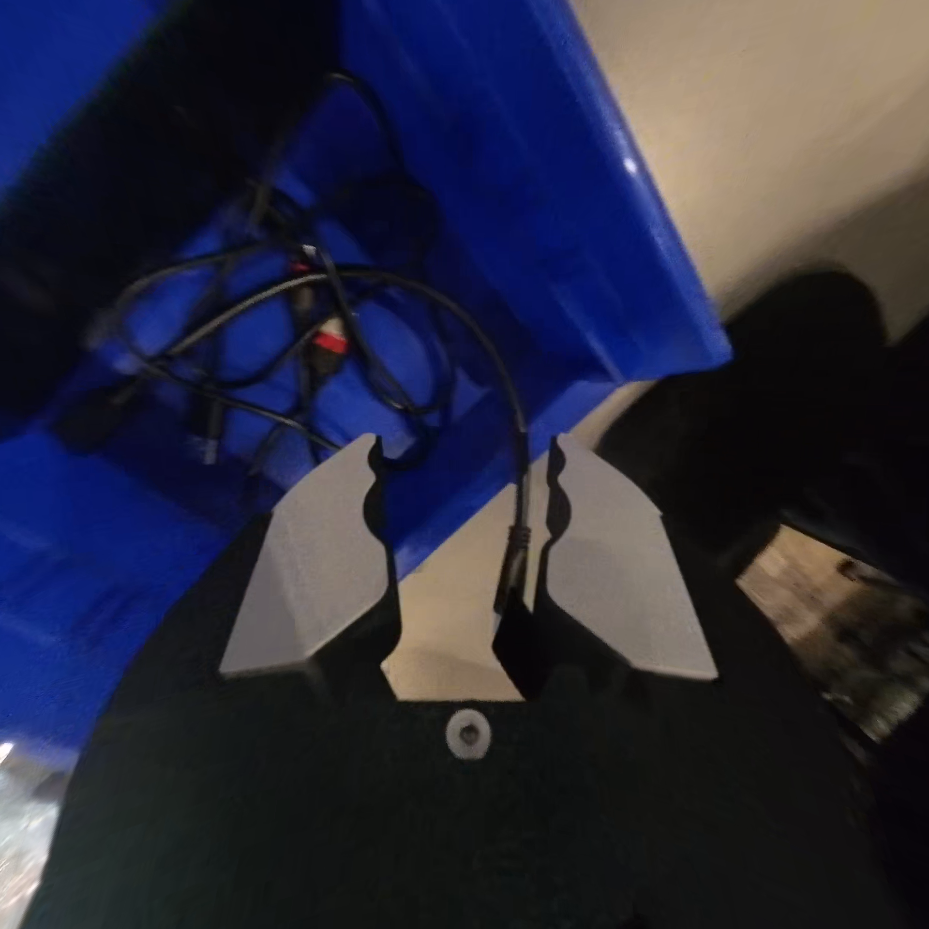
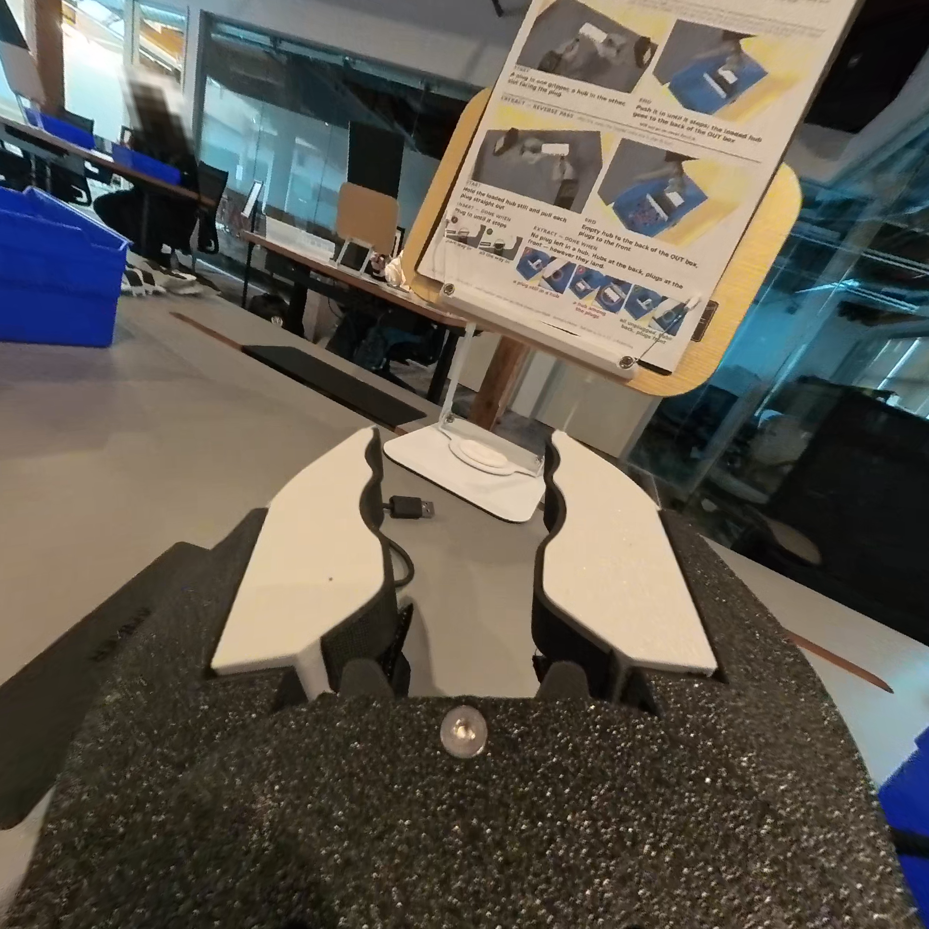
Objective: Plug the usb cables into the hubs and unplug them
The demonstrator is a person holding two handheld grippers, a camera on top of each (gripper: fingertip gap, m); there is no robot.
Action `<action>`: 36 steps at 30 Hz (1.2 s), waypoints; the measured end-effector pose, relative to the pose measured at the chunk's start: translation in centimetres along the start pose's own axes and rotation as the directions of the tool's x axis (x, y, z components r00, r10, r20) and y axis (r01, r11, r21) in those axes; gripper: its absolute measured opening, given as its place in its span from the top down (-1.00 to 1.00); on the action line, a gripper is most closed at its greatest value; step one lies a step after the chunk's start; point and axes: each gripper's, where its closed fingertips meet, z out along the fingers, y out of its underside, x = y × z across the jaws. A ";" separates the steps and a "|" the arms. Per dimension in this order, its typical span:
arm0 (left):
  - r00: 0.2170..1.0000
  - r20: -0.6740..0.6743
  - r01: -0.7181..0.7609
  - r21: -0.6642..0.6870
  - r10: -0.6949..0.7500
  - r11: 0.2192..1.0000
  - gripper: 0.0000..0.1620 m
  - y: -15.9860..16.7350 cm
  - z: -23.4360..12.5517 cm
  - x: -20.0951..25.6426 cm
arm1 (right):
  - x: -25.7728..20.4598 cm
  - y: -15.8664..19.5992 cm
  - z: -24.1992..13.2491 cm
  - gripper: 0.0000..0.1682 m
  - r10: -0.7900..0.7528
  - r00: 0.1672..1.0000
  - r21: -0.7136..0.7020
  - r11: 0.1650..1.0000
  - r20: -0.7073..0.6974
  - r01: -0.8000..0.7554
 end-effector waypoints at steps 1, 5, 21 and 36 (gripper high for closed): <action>1.000 -0.023 -0.007 -0.013 0.007 1.000 0.26 0.2 0.1 0.3 | 0.0 0.1 0.0 0.27 -0.003 1.000 -0.004 1.000 -0.001 0.003; 0.996 -0.061 -0.068 -0.128 0.060 0.989 0.43 1.4 1.2 1.2 | 0.0 0.6 0.2 0.28 0.001 1.000 -0.022 1.000 0.002 -0.001; 0.976 -0.213 -0.075 -0.165 0.039 0.983 0.92 -0.3 1.0 2.2 | -1.0 0.2 0.2 0.29 -0.002 0.999 -0.008 1.000 0.047 0.003; 0.989 -0.141 -0.075 -0.228 0.043 0.971 0.93 -0.4 2.2 1.4 | -1.8 0.0 0.2 0.30 -0.030 0.997 -0.003 1.000 0.073 0.030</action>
